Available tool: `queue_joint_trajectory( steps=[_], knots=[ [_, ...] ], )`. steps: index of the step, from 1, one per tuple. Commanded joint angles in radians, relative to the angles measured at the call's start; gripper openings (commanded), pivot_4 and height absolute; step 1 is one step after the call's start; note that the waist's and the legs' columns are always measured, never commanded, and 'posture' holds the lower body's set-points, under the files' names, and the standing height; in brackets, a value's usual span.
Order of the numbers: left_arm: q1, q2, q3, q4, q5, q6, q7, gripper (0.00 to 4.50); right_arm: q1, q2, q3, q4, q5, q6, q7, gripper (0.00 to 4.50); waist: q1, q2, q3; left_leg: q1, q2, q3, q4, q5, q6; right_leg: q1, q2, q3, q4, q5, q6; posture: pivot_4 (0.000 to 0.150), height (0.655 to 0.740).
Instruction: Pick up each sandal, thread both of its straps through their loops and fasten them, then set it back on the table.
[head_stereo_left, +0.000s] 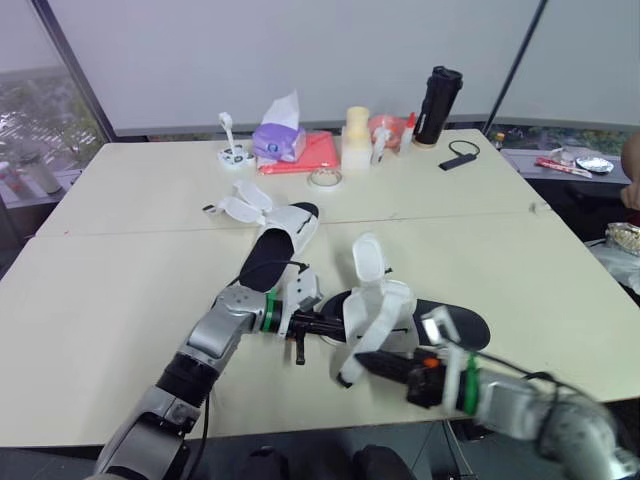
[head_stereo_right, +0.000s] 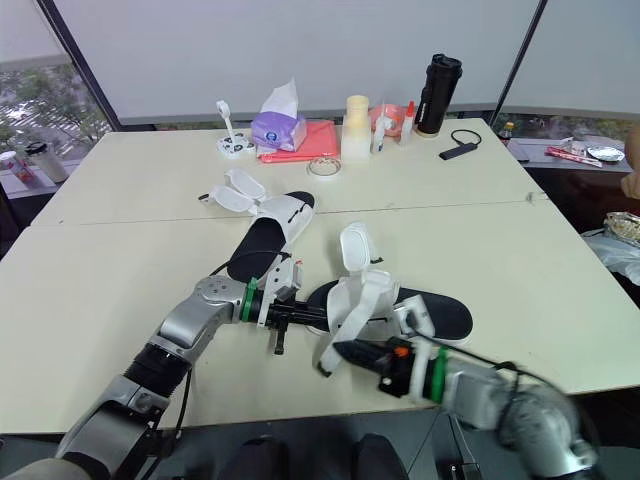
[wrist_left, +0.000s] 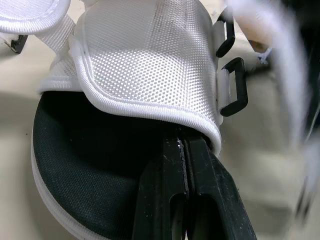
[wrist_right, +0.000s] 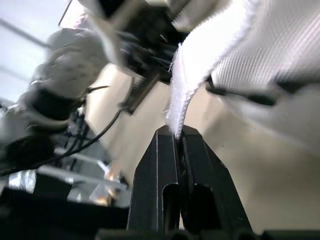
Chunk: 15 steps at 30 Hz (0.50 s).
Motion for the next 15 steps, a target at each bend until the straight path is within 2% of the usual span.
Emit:
queue_joint_trajectory(
  steps=[1,5,15],
  knots=[
    [0.002,-0.005,0.006,-0.015,-0.007,-0.003,0.000,0.00,-0.106,-0.112,-0.119,0.020,0.048,0.015,0.129,0.05,-0.001,0.000,0.000,0.000,0.000,0.000,0.000,0.000,0.000,0.000,0.000,0.000,0.000,0.000,0.000,0.150,0.7400],
    [-0.007,-0.020,-0.001,-0.005,-0.004,-0.008,0.000,0.00,-0.236,-0.170,-0.100,0.126,-0.031,0.027,0.196,0.05,0.002,0.000,0.000,0.000,0.000,0.000,0.000,0.000,0.000,0.000,0.001,0.000,0.000,0.000,0.000,0.150,0.7400],
    [-0.001,-0.040,0.006,-0.002,0.003,-0.018,0.024,0.00,-0.355,-0.187,0.034,0.298,-0.295,-0.005,0.414,0.05,0.004,0.000,0.000,-0.003,-0.001,0.000,0.001,-0.001,0.002,-0.003,0.000,0.000,0.000,0.000,0.002,0.150,0.7400]
  ],
)
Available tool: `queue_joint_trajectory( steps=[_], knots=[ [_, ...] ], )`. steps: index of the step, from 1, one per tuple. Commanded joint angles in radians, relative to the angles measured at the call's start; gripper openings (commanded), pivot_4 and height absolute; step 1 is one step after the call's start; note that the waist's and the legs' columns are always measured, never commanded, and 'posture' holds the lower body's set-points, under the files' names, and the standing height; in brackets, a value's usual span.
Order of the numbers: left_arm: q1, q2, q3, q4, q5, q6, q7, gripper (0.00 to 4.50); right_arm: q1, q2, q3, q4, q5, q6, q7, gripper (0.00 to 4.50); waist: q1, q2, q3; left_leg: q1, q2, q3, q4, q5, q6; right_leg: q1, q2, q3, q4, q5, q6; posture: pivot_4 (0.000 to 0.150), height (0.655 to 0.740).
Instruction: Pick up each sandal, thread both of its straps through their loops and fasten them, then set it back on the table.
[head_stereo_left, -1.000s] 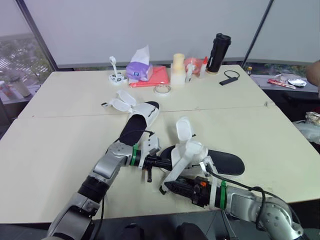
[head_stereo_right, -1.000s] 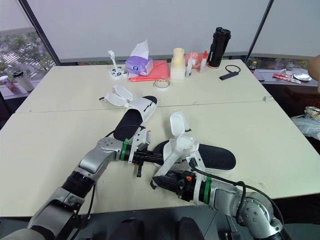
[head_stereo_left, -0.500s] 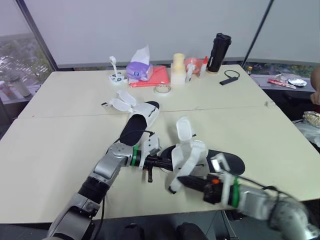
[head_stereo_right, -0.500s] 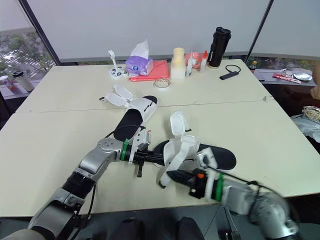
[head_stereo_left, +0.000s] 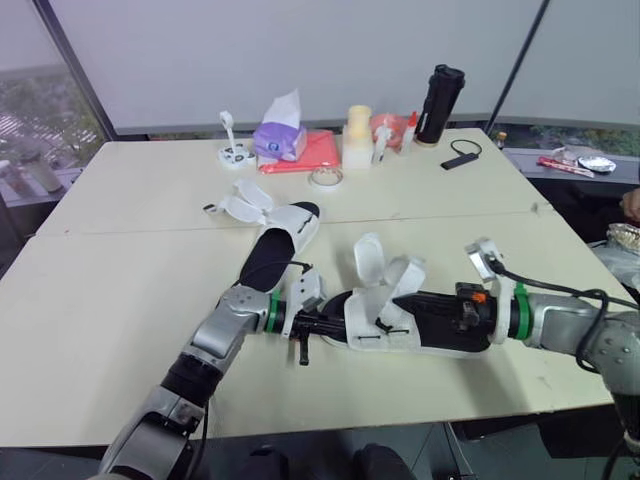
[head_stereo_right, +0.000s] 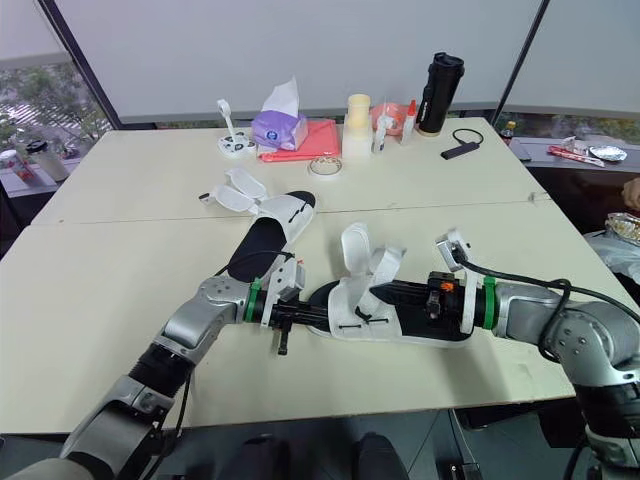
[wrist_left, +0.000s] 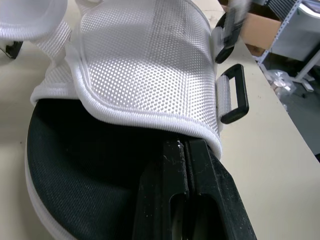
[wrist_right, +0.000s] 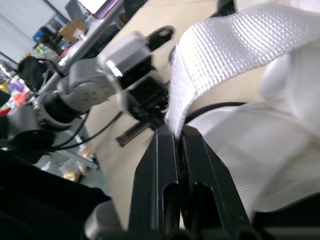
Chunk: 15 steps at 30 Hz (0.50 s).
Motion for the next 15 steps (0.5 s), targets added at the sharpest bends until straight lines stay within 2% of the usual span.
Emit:
queue_joint_trajectory(
  steps=[1,5,11,15],
  knots=[
    [0.006,-0.007,0.010,-0.017,-0.001,-0.006,0.021,0.00,-0.018,-0.025,0.006,0.036,-0.072,-0.024,0.088,0.05,0.002,0.000,0.000,0.000,0.000,0.000,0.000,0.000,0.000,0.000,0.000,0.000,0.000,0.000,0.000,0.150,0.7400],
    [0.020,-0.006,0.013,-0.027,-0.004,-0.003,0.032,0.00,-0.022,-0.038,0.012,0.064,-0.123,-0.015,0.158,0.05,0.001,0.000,0.000,0.000,0.000,0.000,0.000,0.000,0.000,0.000,0.000,0.000,0.000,0.000,0.000,0.150,0.7400],
    [0.034,-0.005,0.010,-0.045,-0.006,0.003,0.041,0.00,-0.042,-0.050,-0.043,0.121,-0.100,0.058,0.207,0.05,0.000,0.000,0.000,0.000,0.000,0.000,0.000,0.000,0.000,0.000,0.000,0.000,0.000,0.000,0.000,0.150,0.7400],
    [0.032,-0.011,0.007,-0.045,-0.006,0.006,0.047,0.00,-0.038,-0.059,0.016,0.123,-0.216,0.003,0.215,0.05,0.000,0.000,0.000,0.000,0.000,0.000,0.000,0.000,0.000,0.000,0.000,0.000,0.000,0.000,0.000,0.150,0.7400]
  ],
)
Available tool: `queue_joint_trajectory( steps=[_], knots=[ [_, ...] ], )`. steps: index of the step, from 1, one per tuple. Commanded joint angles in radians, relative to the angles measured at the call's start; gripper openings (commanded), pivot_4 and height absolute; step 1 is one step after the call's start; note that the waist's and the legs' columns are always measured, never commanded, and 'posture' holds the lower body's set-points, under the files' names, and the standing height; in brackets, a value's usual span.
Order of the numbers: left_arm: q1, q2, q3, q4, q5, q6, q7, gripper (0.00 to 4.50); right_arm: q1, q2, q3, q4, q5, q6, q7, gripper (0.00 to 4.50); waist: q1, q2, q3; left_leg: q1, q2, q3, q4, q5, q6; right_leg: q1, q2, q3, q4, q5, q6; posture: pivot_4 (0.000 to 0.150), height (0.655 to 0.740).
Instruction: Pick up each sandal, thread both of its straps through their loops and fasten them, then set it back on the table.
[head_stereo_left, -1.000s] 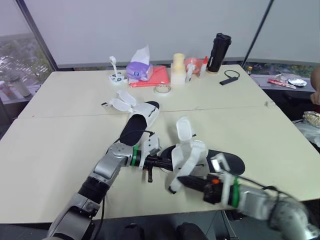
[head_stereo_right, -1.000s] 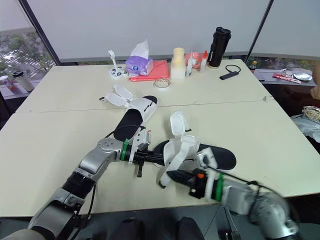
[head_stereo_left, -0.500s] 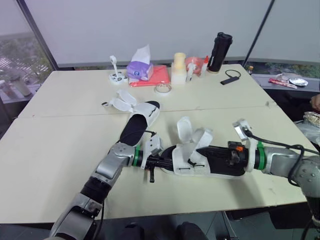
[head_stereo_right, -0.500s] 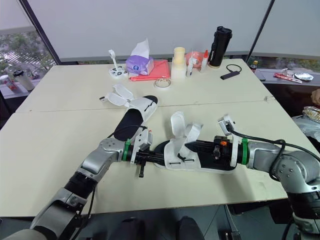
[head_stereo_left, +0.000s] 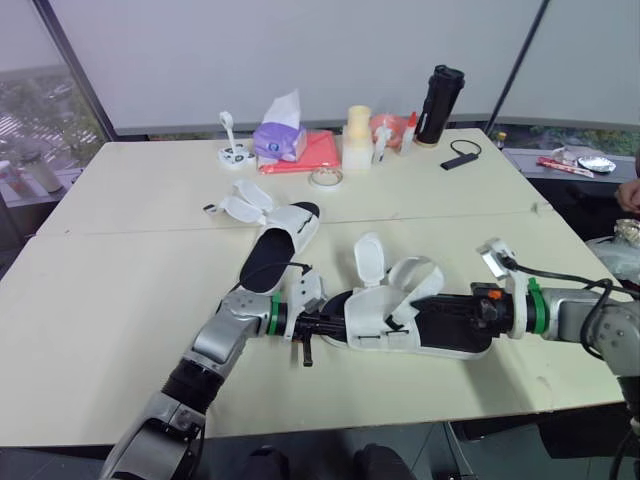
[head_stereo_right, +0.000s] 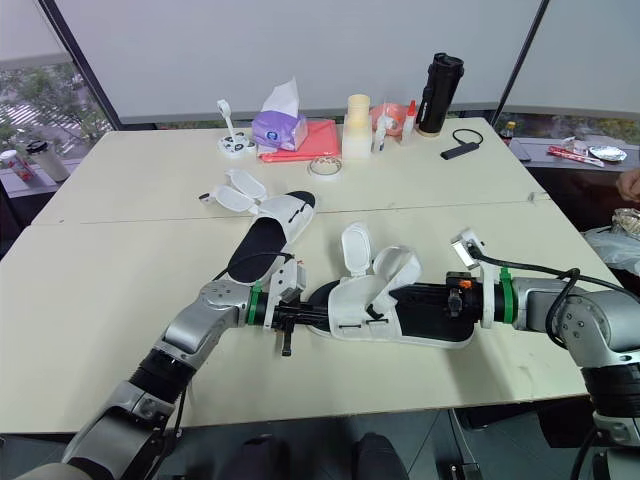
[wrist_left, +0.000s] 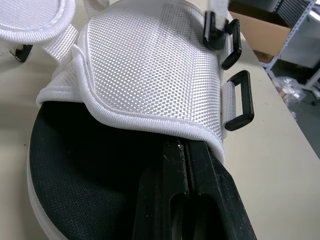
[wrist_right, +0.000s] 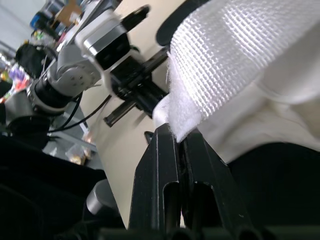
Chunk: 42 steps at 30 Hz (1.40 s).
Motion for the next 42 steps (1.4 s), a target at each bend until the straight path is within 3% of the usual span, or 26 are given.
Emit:
queue_joint_trajectory(
  steps=[1,6,9,10,18,22,30,33,34,42],
  knots=[
    [0.002,-0.006,0.002,-0.013,-0.003,0.003,0.008,0.00,-0.008,-0.005,0.031,-0.020,-0.083,-0.048,0.007,0.05,0.000,0.000,0.000,0.000,0.000,0.000,0.000,0.000,0.000,0.000,0.000,0.000,0.000,0.000,0.000,0.150,0.7400],
    [0.000,-0.009,0.002,-0.007,-0.003,0.000,0.009,0.00,-0.003,0.065,0.033,-0.034,-0.142,-0.095,-0.042,0.05,-0.002,0.000,0.000,0.000,0.000,0.000,0.000,0.000,0.000,0.000,0.000,0.000,0.000,0.000,0.000,0.150,0.7400],
    [0.007,-0.013,0.012,-0.007,-0.005,0.003,0.027,0.00,0.041,0.178,-0.067,-0.065,-0.114,-0.117,-0.170,0.86,0.000,0.000,0.000,0.000,0.000,0.000,0.000,0.000,0.000,0.000,0.000,0.000,0.000,0.000,0.000,0.150,0.7400],
    [0.008,-0.014,0.017,-0.006,-0.005,0.004,0.035,0.00,0.066,0.227,-0.119,-0.091,-0.077,-0.109,-0.227,1.34,0.001,0.000,0.000,0.000,0.000,0.000,0.000,0.000,0.000,0.000,0.000,0.000,0.000,0.000,0.000,0.150,0.7400],
    [-0.017,-0.018,0.028,0.030,-0.007,-0.008,0.041,0.00,0.179,0.337,-0.243,-0.252,0.061,-0.067,-0.362,1.34,-0.002,0.000,0.000,0.000,0.000,0.000,0.000,0.000,0.000,0.000,0.000,0.000,0.000,0.000,0.000,0.150,0.7400],
    [-0.029,-0.027,0.024,0.048,-0.005,-0.015,0.034,0.00,0.197,0.379,-0.231,-0.307,0.102,-0.053,-0.415,1.34,-0.003,0.001,0.000,0.001,0.000,0.000,0.000,0.000,0.000,0.000,0.000,0.000,0.001,0.000,0.000,0.150,0.7400],
    [-0.039,-0.037,0.023,0.073,0.001,-0.029,0.033,0.00,0.177,0.379,-0.173,-0.250,0.070,-0.056,-0.413,1.34,-0.002,0.000,0.000,0.000,0.000,0.000,0.000,0.000,0.000,0.000,0.000,0.000,0.001,0.000,0.000,0.150,0.7400],
    [-0.036,-0.036,0.023,0.071,0.001,-0.030,0.035,0.00,0.166,0.372,-0.172,-0.236,0.071,-0.057,-0.409,0.60,-0.002,0.001,0.000,0.000,0.000,0.000,0.000,0.000,0.000,0.000,0.000,0.000,0.001,0.000,0.000,0.150,0.7400],
    [-0.034,-0.036,0.024,0.070,0.001,-0.030,0.036,0.00,0.163,0.369,-0.171,-0.236,0.073,-0.058,-0.405,0.15,-0.002,0.000,0.000,0.000,0.000,0.000,0.000,0.000,0.000,0.000,0.000,0.000,0.001,0.000,0.000,0.150,0.7400],
    [-0.015,-0.031,0.026,0.054,0.001,-0.026,0.046,0.00,0.096,0.327,-0.204,-0.209,0.176,0.022,-0.374,0.06,-0.003,0.001,0.000,0.000,0.000,0.000,0.000,0.000,0.000,0.000,0.000,0.000,0.001,0.000,0.000,0.150,0.7400]
  ],
)
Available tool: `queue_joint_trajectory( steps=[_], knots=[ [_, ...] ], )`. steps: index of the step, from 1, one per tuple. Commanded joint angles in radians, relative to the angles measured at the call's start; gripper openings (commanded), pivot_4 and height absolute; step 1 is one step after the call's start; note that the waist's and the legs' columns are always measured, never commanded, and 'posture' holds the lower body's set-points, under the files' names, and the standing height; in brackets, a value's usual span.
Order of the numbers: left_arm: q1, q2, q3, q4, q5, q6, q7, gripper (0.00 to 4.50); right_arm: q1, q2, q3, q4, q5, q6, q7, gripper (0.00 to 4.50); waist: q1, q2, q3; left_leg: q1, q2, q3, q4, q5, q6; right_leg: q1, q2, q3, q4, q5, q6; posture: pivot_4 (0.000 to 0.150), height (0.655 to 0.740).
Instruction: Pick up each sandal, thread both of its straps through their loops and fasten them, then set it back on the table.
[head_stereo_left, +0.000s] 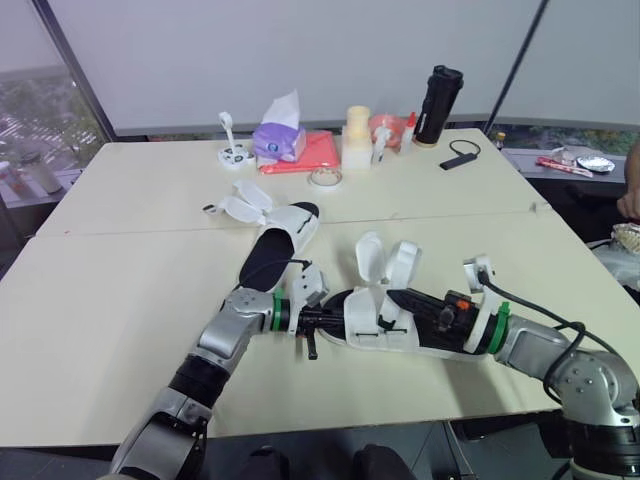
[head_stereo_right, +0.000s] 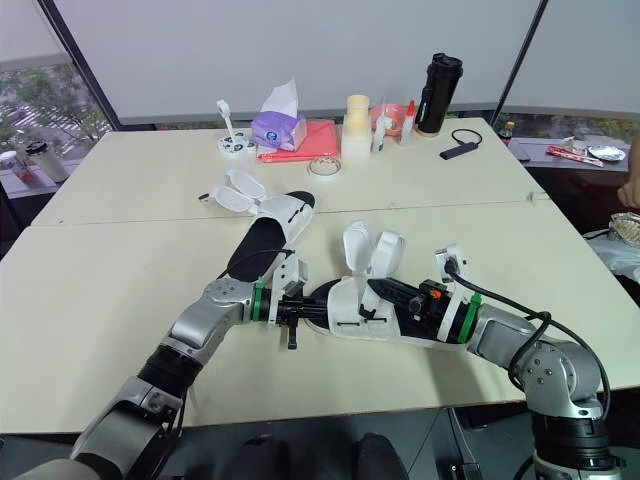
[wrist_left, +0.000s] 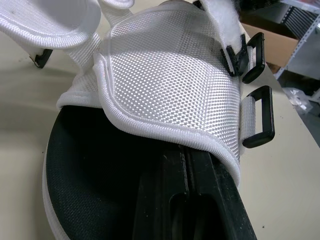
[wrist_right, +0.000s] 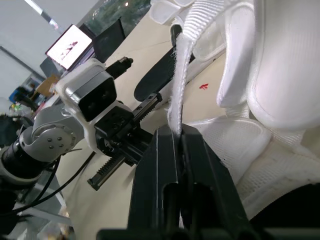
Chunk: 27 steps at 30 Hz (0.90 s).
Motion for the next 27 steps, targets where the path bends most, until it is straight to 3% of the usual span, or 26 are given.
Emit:
queue_joint_trajectory(
  steps=[1,7,13,27],
  knots=[
    [0.007,0.001,0.006,-0.015,0.007,-0.003,0.014,0.00,-0.052,-0.027,-0.038,0.025,0.076,0.054,0.013,0.06,0.000,0.000,0.000,0.000,0.000,0.000,0.000,0.000,0.000,0.000,0.000,0.000,0.000,0.000,0.000,0.150,0.7400],
    [0.011,0.004,0.005,-0.016,0.010,-0.004,0.017,0.00,-0.078,-0.085,-0.034,0.096,0.112,0.147,0.046,0.06,0.001,0.000,0.000,0.000,0.000,0.000,0.000,0.000,0.000,0.000,0.000,0.000,-0.001,0.000,0.000,0.150,0.7400],
    [0.018,0.004,0.004,-0.021,0.011,0.000,0.018,0.00,-0.055,-0.108,0.009,0.089,0.048,0.138,0.084,0.06,0.000,0.000,0.000,0.000,0.000,0.000,0.000,0.000,0.000,0.000,0.000,0.000,0.000,0.000,0.000,0.150,0.7400],
    [0.026,-0.001,-0.009,-0.021,0.022,-0.004,0.021,0.00,-0.091,-0.048,-0.099,0.151,0.216,0.224,-0.009,0.06,0.000,0.000,0.000,0.000,0.000,0.000,-0.001,0.000,0.000,0.000,0.000,0.000,0.000,0.000,0.000,0.150,0.7400]
  ],
)
